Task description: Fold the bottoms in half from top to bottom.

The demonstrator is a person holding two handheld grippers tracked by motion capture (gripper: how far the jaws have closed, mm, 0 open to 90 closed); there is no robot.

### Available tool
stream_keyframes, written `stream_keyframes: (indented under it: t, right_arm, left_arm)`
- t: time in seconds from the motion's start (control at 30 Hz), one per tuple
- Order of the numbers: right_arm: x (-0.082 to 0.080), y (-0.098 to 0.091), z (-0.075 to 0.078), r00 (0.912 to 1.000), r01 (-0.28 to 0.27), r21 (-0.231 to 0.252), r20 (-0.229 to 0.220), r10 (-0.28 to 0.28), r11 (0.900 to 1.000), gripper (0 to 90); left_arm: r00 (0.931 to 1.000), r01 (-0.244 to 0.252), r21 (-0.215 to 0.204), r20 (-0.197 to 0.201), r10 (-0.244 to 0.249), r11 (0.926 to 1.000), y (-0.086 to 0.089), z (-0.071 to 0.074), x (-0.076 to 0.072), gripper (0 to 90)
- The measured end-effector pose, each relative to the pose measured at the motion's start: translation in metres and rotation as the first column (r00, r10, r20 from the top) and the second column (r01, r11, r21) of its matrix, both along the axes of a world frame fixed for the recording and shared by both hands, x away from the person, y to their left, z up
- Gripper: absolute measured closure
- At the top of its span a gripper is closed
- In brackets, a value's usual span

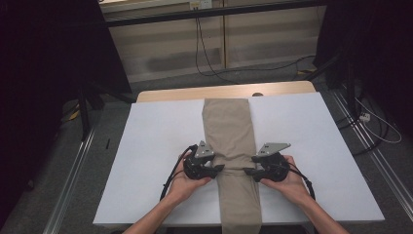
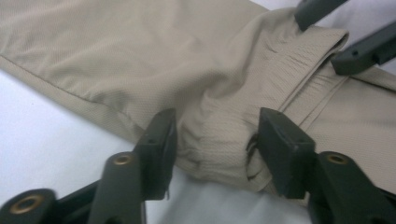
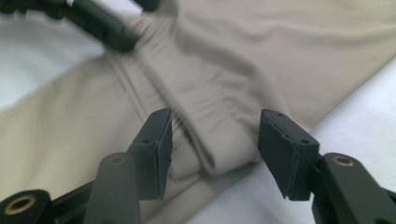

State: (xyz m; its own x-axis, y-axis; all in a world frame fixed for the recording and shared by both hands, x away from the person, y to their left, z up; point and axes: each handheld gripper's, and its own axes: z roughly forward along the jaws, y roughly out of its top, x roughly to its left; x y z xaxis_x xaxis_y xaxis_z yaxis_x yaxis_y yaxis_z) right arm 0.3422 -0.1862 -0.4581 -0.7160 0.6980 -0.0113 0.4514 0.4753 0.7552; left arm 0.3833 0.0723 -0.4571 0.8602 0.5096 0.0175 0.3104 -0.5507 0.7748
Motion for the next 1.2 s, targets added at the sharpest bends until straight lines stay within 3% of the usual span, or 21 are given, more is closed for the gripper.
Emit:
stream_keyframes:
  t: [0.07,0.13,0.17,0.27,0.4,0.6,0.7,0.83,0.93,1.0,1.2]
  right_arm:
    - [-0.002,0.002,-0.002,0.9998,-0.020,-0.017,-0.001,0.020,0.9997,43.0]
    - [-0.003,0.006,-0.004,0.9997,-0.023,-0.048,0.007,0.024,0.9986,46.9]
    - [-0.003,0.007,-0.004,0.9996,-0.023,-0.047,0.013,0.023,0.9986,53.2]
    - [-0.003,0.006,-0.003,0.9996,-0.019,-0.045,0.021,0.020,0.9988,60.3]
    - [-0.002,0.004,0.001,0.9996,-0.019,-0.028,0.020,0.020,0.9994,57.6]
    - [-0.002,0.000,0.015,0.9965,0.000,-0.023,0.083,0.002,0.9997,59.6]
    - [0.002,0.002,0.007,0.9985,-0.020,-0.041,0.050,0.022,0.9989,64.7]
    - [0.000,0.011,0.005,0.9974,-0.018,-0.087,0.067,0.024,0.9960,79.3]
    - [-0.001,0.006,0.010,0.9977,0.005,-0.047,0.067,-0.002,0.9989,83.9]
    - [-0.005,0.002,0.017,0.9983,0.010,-0.018,0.058,-0.009,0.9998,84.1]
    - [-0.042,-0.004,0.047,0.9981,-0.020,0.076,0.060,0.016,0.9969,84.1]
  left_arm:
    - [1.0000,0.007,0.004,-0.004,-0.007,1.0000,0.000,0.001,0.000,60.1]
    - [0.9999,-0.003,-0.003,-0.013,0.003,1.0000,0.001,0.000,0.002,65.2]
    - [0.9997,-0.006,-0.010,-0.025,0.006,0.9999,0.002,0.000,0.003,66.4]
    - [0.9994,-0.004,-0.032,-0.034,0.003,0.9995,0.005,0.000,0.006,65.5]
    - [0.9994,-0.003,-0.033,-0.035,0.002,0.9995,0.004,0.000,0.004,59.8]
    - [0.9998,-0.015,-0.071,-0.012,0.014,0.9974,0.009,0.010,0.000,55.4]
    - [0.9996,-0.008,-0.036,-0.026,0.007,0.9993,0.008,0.004,0.003,57.2]
    - [0.9991,-0.003,-0.016,-0.043,0.002,0.9999,0.003,0.001,0.003,68.6]
    - [0.9975,-0.008,-0.079,-0.071,0.003,0.9968,0.006,0.010,-0.001,77.7]
    - [0.9969,0.005,-0.115,-0.077,-0.014,0.9934,0.010,0.021,-0.007,78.7]
    - [0.9932,0.055,-0.189,-0.091,-0.073,0.9805,0.023,0.043,-0.047,78.7]
